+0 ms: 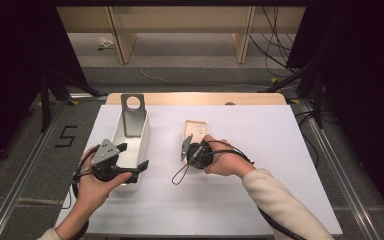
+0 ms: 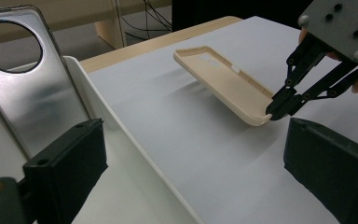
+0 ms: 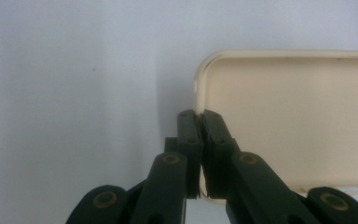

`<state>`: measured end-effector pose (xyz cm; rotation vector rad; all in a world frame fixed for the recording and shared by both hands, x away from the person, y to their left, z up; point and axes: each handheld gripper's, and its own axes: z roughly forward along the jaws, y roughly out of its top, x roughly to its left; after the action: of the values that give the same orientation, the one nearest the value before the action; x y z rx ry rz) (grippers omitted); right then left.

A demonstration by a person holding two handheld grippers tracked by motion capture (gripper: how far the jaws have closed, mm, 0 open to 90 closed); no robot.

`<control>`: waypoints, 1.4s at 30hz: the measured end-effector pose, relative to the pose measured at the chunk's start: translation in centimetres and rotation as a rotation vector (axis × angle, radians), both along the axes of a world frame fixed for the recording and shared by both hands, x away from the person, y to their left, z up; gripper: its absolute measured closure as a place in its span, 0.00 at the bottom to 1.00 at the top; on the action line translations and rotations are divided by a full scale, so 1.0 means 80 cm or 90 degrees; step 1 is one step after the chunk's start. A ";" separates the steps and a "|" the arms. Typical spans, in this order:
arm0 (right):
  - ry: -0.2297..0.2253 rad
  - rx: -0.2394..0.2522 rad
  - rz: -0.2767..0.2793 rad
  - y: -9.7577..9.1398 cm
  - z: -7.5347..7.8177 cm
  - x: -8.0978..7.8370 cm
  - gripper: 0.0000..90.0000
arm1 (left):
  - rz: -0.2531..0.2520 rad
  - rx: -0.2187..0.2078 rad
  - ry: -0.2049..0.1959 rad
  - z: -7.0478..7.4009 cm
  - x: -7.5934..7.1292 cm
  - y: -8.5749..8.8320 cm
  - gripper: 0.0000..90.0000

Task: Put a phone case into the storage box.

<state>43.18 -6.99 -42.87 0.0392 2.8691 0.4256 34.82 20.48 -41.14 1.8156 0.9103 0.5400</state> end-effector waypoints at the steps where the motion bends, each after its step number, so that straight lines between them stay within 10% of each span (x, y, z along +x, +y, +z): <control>1: 0.002 0.009 -0.002 -0.003 0.000 0.000 0.97 | 0.000 0.000 0.000 0.000 0.000 0.000 0.06; 16: 0.026 0.197 -0.032 -0.059 0.005 -0.014 0.97 | 0.001 -0.001 0.002 0.000 0.000 -0.001 0.07; 42: 0.059 0.336 -0.035 -0.114 0.016 -0.053 0.98 | -0.002 -0.003 0.002 0.003 0.003 -0.002 0.08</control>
<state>38.98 -16.09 -41.55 0.2343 2.7464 1.1809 35.07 20.30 -40.87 1.8133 0.9097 0.5335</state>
